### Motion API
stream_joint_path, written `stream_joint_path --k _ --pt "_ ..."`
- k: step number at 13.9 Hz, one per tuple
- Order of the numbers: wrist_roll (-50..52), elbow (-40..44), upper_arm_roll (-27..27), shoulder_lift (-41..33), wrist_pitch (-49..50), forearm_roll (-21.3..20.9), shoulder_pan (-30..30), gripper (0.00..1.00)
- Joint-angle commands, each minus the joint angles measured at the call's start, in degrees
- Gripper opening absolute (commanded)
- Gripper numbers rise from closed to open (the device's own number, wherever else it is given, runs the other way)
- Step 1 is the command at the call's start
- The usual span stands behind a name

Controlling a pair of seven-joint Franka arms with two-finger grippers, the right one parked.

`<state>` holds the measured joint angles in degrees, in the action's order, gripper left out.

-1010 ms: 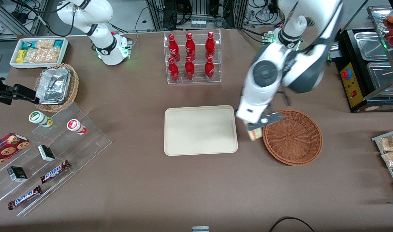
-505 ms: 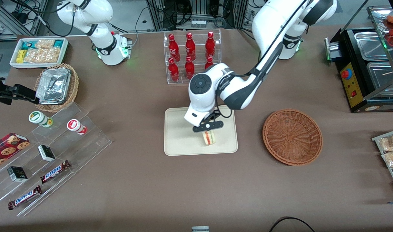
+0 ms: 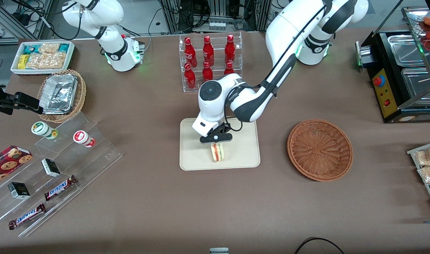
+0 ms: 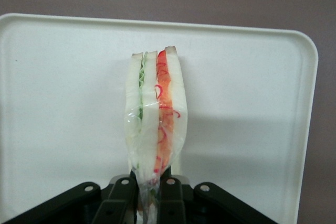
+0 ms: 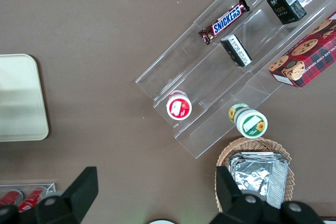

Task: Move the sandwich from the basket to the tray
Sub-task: 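Lower the sandwich onto the tray and open the left gripper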

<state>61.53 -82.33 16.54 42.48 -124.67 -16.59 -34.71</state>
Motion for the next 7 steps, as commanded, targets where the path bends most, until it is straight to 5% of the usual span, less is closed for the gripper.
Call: stream_joint_path --k 1,3,4,5,6,7 --pt "0.5 0.2 -0.6 1.0 -0.3 -3.3 -1.8 0.0" --pt "0.6 -0.5 -0.6 1.7 -0.5 -3.7 -2.1 0.0" --pt "1.0 -0.3 -0.6 2.1 -0.5 -3.7 -2.6 0.15" --pt "1.1 -0.2 -0.6 2.3 -0.5 -3.7 -2.8 0.66" --pt "1.0 -0.2 -0.6 2.1 -0.4 -3.7 -2.7 1.0" --pt "1.1 -0.1 -0.6 1.8 -0.3 -3.6 -2.6 1.0"
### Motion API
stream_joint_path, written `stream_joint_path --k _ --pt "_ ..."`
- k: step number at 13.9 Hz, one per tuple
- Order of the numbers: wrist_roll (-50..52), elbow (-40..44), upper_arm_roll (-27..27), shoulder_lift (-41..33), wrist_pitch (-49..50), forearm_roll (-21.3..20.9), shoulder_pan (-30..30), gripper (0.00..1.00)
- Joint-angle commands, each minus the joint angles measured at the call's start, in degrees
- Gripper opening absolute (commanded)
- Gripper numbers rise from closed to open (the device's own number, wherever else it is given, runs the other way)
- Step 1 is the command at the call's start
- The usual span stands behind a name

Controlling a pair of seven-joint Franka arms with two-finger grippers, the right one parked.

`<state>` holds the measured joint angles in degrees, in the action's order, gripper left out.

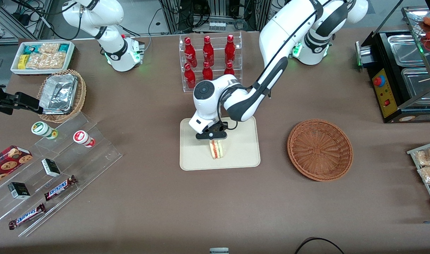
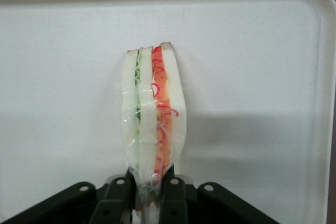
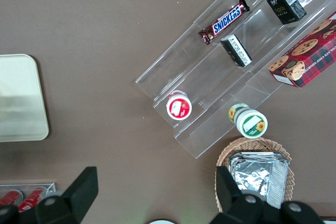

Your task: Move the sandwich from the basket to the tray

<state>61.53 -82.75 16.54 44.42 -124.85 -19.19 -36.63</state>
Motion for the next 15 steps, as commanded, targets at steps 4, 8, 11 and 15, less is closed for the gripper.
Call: stream_joint_path --k 4,8,11,15 --pt "1.7 4.6 -0.6 -3.5 8.7 -0.2 -0.1 1.0" --pt "1.7 5.4 -0.8 -13.8 16.5 7.1 5.9 1.0" --pt "0.4 2.5 -0.6 -20.2 22.0 7.3 11.7 1.0" --pt "-12.4 -9.5 -0.6 -33.9 22.7 10.4 21.7 1.0"
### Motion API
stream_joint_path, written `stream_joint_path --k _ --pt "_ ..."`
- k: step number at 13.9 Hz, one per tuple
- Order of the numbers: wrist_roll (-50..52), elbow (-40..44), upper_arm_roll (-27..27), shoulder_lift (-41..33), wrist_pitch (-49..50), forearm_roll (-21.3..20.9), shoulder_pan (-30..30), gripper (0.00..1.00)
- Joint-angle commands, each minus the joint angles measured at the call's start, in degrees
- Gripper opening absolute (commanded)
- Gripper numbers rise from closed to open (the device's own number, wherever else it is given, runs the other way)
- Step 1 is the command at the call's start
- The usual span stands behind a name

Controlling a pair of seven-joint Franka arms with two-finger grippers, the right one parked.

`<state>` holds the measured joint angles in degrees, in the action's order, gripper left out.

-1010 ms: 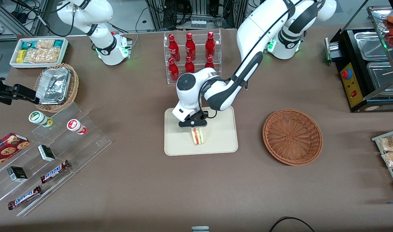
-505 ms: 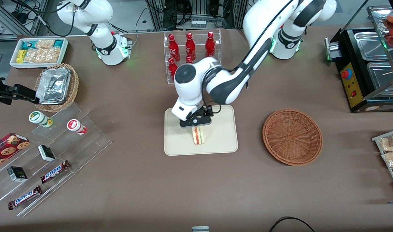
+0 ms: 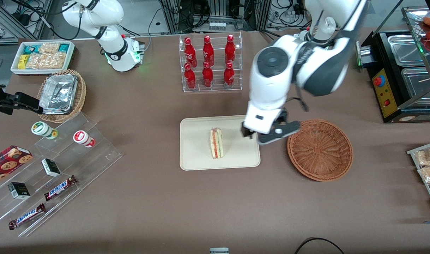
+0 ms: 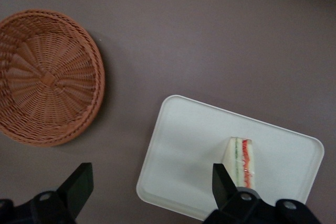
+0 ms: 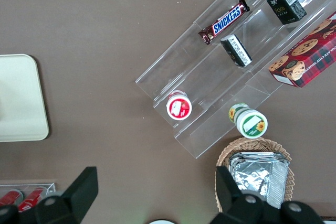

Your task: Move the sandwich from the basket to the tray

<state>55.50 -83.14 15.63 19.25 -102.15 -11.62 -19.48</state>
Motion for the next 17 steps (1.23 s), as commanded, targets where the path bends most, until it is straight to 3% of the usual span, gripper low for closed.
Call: stream_joint_path --k 1,8,11,17 --pt "-10.7 -10.7 0.3 -11.5 1.2 4.0 6.9 1.0" --pt "-33.0 -13.5 -0.5 -20.4 9.7 8.5 17.5 1.0" --pt "-41.1 -13.9 -8.2 -22.0 11.6 10.3 15.1 1.0" --pt "-51.7 -14.2 -17.6 -22.9 11.6 10.3 13.4 1.0"
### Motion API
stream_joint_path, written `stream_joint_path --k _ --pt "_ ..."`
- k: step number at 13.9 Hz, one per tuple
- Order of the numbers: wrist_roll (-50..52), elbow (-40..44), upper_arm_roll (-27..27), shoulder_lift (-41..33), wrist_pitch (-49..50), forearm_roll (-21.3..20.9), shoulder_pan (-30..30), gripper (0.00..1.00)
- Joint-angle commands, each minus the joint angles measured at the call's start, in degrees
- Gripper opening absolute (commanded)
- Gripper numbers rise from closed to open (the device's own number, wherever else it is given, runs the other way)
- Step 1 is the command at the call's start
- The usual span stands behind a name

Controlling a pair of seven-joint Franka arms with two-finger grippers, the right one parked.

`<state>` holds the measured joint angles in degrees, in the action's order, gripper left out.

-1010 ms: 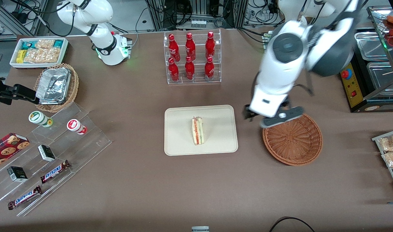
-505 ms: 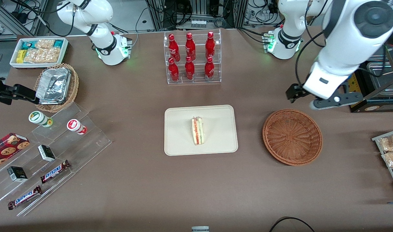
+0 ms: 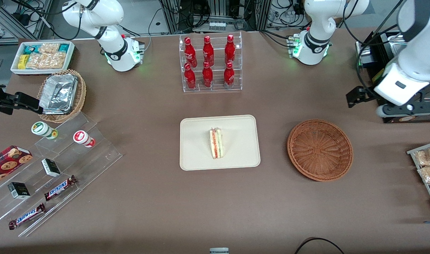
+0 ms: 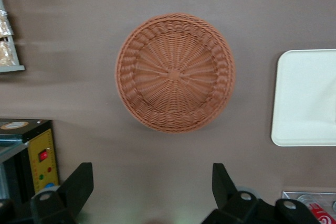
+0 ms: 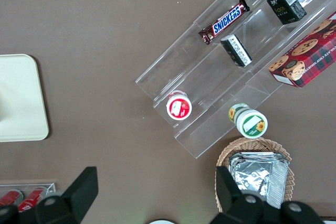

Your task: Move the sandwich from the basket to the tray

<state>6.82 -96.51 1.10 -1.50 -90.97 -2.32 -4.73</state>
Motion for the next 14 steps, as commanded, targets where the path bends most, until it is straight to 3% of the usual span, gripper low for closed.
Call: stream_joint_path --k 1,5,9,10,14 --pt "-5.1 -0.5 -4.9 -2.1 0.5 1.0 -1.3 1.0" --pt "-10.3 5.7 -6.5 1.0 2.5 3.6 -0.9 1.0" --pt "-9.7 7.0 -6.3 2.0 2.9 3.0 -0.9 1.0" --pt "-9.7 7.0 -5.9 2.1 2.9 1.2 -1.0 1.0" --pt "-9.7 7.0 -1.5 1.9 3.8 -0.2 2.3 1.0"
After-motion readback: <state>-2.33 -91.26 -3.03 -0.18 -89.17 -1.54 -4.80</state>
